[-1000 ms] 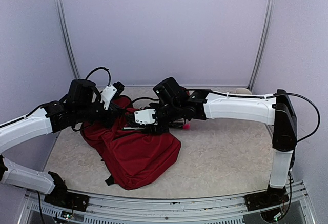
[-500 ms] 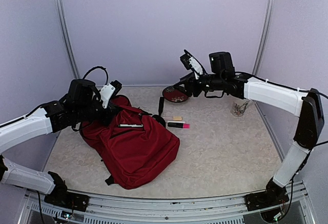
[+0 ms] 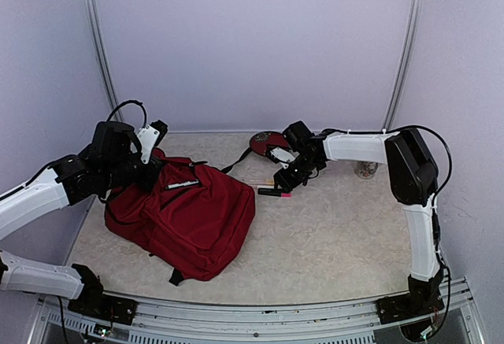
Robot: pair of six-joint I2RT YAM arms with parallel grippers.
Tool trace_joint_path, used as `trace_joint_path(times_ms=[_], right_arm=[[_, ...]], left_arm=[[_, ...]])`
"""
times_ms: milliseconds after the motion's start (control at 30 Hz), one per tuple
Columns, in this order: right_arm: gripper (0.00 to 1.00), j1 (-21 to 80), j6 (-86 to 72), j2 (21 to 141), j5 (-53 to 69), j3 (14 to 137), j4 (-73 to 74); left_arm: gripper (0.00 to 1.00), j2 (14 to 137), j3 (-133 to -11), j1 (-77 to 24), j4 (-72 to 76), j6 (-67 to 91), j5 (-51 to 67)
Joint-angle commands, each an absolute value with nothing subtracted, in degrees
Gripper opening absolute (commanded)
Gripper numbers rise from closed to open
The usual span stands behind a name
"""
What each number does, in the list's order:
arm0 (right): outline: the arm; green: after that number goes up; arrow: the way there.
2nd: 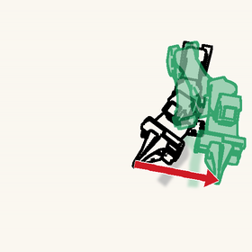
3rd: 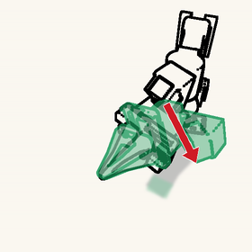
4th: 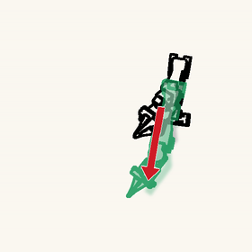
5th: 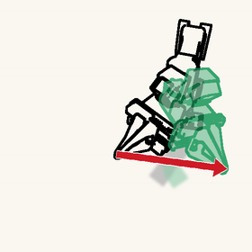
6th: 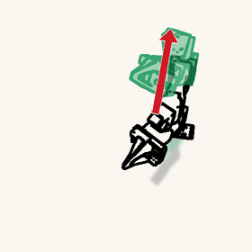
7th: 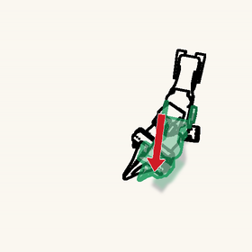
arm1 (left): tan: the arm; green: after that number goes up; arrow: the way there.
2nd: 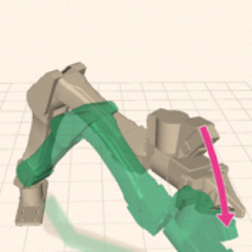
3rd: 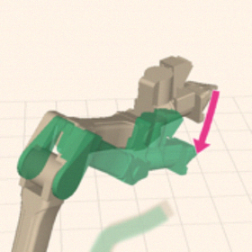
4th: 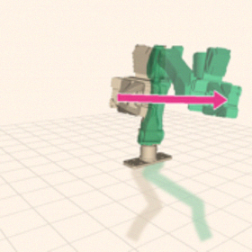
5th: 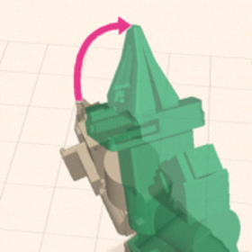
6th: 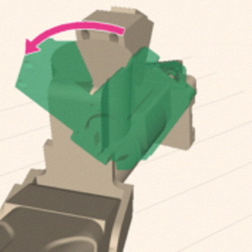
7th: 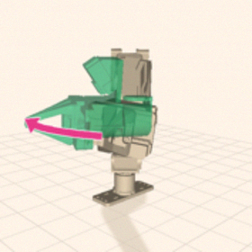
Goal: Pack the student bag
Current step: Pick up the pen from the center of the board.
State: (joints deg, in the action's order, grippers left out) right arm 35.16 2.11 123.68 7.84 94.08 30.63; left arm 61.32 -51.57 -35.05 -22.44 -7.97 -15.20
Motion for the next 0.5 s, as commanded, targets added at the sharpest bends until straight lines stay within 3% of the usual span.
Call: trace_joint_path(times_ms=[0,367,467], right_arm=[[0.58,36.2,6.1,128.4,4.9,100.3,35.3],[0.36,40.6,7.3,128.3,4.2,98.0,36.2],[0.34,41.4,6.9,127.3,4.6,96.4,36.5]], left_arm=[[0.0,59.2,-53.3,-34.5,-20.2,-7.7,-17.0],[0.0,61.2,-53.9,-34.5,-19.2,-8.2,-14.4],[0.0,61.1,-53.7,-34.5,-19.2,-8.3,-14.2]])
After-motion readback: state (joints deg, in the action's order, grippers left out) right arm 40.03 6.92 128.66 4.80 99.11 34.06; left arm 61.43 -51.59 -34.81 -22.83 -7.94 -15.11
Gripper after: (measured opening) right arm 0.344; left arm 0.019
